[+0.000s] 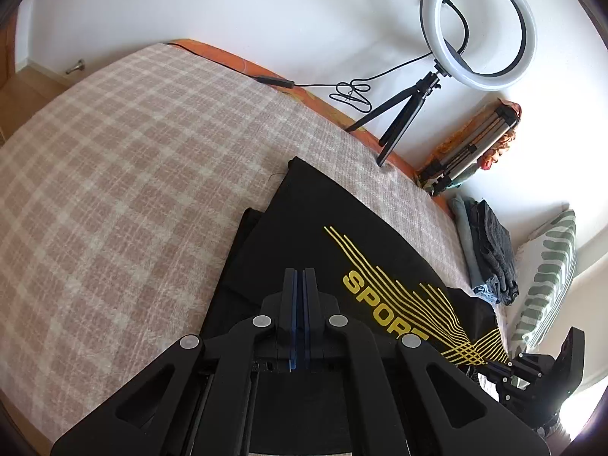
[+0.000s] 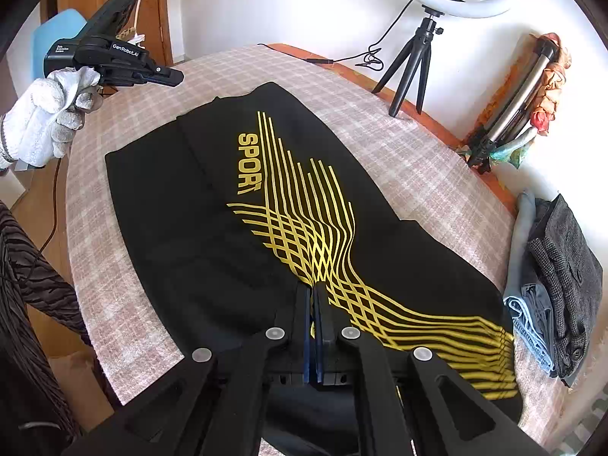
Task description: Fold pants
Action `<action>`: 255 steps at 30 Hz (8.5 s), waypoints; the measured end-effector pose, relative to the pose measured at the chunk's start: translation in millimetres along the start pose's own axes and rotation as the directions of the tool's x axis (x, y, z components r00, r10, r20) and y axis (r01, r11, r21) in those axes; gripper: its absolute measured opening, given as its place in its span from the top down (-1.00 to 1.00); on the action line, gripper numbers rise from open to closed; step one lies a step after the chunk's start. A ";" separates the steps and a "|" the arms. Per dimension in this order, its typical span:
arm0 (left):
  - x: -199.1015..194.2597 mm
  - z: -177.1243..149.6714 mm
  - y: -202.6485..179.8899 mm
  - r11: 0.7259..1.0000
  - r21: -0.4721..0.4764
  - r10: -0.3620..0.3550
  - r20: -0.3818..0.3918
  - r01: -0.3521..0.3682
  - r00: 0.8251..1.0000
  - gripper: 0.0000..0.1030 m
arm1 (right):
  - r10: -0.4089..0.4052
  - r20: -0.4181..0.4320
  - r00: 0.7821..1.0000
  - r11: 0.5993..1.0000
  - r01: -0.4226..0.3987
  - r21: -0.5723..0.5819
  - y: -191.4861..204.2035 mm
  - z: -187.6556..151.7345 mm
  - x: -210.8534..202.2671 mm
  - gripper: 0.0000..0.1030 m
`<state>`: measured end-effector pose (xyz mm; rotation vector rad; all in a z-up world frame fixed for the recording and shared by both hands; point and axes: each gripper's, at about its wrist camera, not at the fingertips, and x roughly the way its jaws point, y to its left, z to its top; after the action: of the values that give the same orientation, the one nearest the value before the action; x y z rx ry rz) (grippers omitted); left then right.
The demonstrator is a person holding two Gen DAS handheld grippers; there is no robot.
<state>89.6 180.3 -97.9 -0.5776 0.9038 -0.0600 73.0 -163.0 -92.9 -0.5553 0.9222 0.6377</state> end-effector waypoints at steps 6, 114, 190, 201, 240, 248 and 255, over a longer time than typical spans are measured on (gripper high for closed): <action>11.6 -14.9 27.1 0.997 -0.079 0.002 -0.089 -0.009 0.996 0.97 | -0.049 -0.054 0.997 0.999 0.048 -0.018 8.9 -14.1 20.2 1.00; 62.0 -121.7 -114.6 0.901 0.424 0.007 -0.224 0.091 0.974 0.84 | 0.189 0.097 0.977 0.959 -0.205 0.195 -60.3 80.8 35.4 0.30; 89.1 -266.0 -335.4 0.327 0.886 -0.014 -0.345 0.330 0.939 -0.02 | 0.187 0.263 0.947 0.429 -0.319 0.845 -144.8 -219.0 -39.6 0.64; 109.9 -278.9 -340.4 0.355 0.895 0.010 -0.294 0.271 0.956 -0.07 | 0.072 0.279 0.958 0.422 -0.283 0.861 -173.8 -222.9 -68.0 0.13; 77.1 -205.7 -312.3 0.592 0.672 -0.268 -0.357 0.445 0.895 0.78 | 0.319 0.423 0.848 0.229 -0.502 0.834 -216.9 -143.7 45.3 0.69; 32.6 -174.4 -283.3 0.628 0.640 -0.345 -0.279 0.442 0.896 0.78 | 0.257 0.437 0.862 0.363 -0.505 0.783 -191.8 -77.3 -0.1 0.70; -6.6 -136.2 -224.9 0.710 0.582 -0.367 -0.174 0.396 0.914 0.78 | 0.300 0.399 0.867 0.483 -0.498 0.720 -150.3 8.6 -3.6 0.70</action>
<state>24.8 -69.3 -46.4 -0.1422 0.7362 -0.7280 182.6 -261.4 -60.9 0.5987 1.0238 0.5988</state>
